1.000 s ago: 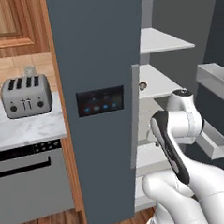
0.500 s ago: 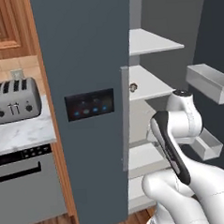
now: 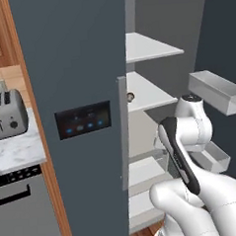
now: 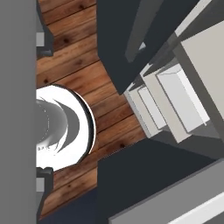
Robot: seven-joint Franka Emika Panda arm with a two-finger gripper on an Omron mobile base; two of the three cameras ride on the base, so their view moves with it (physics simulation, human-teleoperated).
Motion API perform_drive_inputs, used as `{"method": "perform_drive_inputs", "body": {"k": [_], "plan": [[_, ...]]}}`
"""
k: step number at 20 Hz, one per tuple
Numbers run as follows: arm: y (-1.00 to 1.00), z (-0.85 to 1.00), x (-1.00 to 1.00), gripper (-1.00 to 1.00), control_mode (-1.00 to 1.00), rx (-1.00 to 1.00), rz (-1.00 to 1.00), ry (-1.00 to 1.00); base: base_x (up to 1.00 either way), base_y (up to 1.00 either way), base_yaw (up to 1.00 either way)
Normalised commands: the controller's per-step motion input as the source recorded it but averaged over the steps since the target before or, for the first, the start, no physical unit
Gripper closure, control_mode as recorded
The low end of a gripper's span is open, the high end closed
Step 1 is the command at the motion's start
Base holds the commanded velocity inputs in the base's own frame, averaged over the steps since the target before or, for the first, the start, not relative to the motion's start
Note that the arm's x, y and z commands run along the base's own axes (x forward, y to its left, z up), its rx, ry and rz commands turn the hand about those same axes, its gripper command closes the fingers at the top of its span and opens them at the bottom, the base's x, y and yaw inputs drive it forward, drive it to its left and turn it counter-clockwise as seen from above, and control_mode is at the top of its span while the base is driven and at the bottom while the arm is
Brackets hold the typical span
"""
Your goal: Place the cold items (tomato and mushroom) from the fridge in one tupperware on the dining counter. Place the warm items (kebab skewer and hot dog) in the stove area in another tupperware.
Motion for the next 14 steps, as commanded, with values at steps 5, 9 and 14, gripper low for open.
{"method": "perform_drive_inputs", "body": {"k": [5, 9, 14], "plan": [[0.0, 0.0, 0.0, -1.0, 1.0, 0.0, 0.0, 0.0, 0.39, -0.22, -0.02], [0.0, 0.0, 0.0, -1.0, 1.0, 0.0, 0.0, 0.0, 0.51, -0.07, 0.0], [0.0, 0.0, 0.0, -1.0, 1.0, 0.0, 0.0, 0.0, 0.47, -0.11, 0.0]]}}
